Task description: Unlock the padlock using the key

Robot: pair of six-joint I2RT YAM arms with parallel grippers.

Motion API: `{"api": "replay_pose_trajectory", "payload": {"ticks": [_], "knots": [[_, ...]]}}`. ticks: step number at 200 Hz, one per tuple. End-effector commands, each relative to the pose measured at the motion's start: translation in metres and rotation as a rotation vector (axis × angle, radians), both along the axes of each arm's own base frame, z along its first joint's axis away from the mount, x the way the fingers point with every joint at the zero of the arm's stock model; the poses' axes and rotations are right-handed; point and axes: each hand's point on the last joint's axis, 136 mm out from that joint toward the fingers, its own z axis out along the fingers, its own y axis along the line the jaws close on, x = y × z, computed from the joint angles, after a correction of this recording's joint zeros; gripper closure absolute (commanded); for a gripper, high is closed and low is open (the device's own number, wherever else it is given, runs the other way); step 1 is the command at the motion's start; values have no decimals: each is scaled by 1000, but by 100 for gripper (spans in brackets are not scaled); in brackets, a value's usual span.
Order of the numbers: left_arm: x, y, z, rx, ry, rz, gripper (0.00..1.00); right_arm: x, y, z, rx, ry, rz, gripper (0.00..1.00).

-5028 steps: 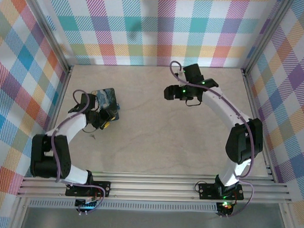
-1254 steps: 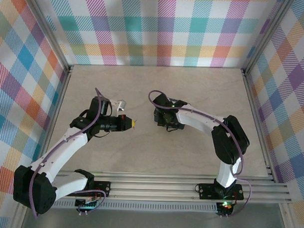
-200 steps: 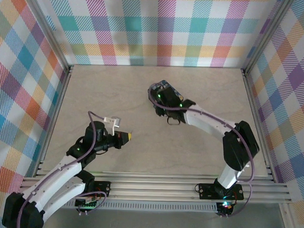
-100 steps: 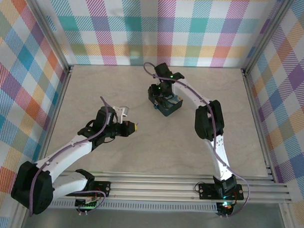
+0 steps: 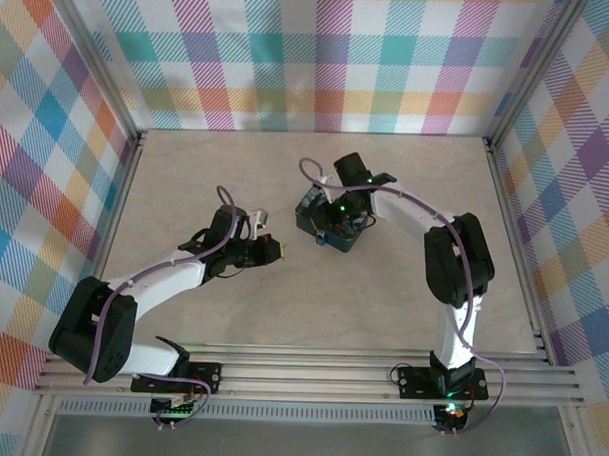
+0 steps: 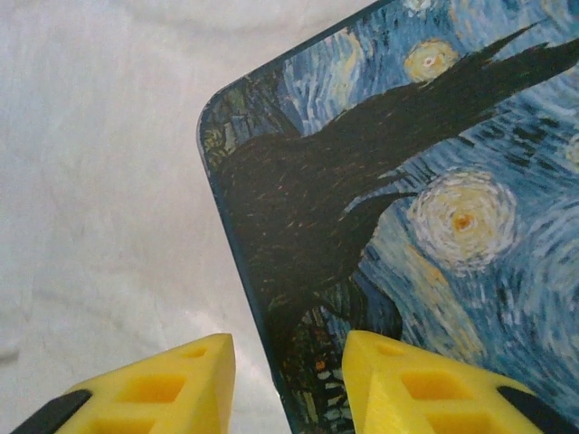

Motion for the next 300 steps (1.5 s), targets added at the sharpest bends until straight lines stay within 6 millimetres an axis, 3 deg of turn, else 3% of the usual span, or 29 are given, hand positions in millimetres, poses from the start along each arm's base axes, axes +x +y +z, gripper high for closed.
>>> {"api": "replay_pose_trajectory", "payload": {"ticks": [1,43,78,115,139,174,235,300], "knots": [[10,-10,17,-47,-28,5,100,-62,-42,-47,-155,173,72,62],[0,-15,14,-50,-9,-14,100,-63,-64,-18,-157,87,-34,63],[-7,-17,12,-29,-23,-23,100,-60,-73,7,-121,39,-191,49],[-9,-8,9,15,-38,2,100,-61,-77,37,-43,-143,-421,43],[-11,-2,6,21,-42,36,100,-72,-79,27,-31,-205,-513,43],[-18,4,-5,11,-30,65,100,-77,-81,-4,-81,-250,-663,43],[-23,23,-9,30,-77,138,100,-69,-59,-45,-166,-295,-774,39],[-44,46,-12,30,-114,195,100,-50,-50,-48,-179,-382,-779,43]]}}
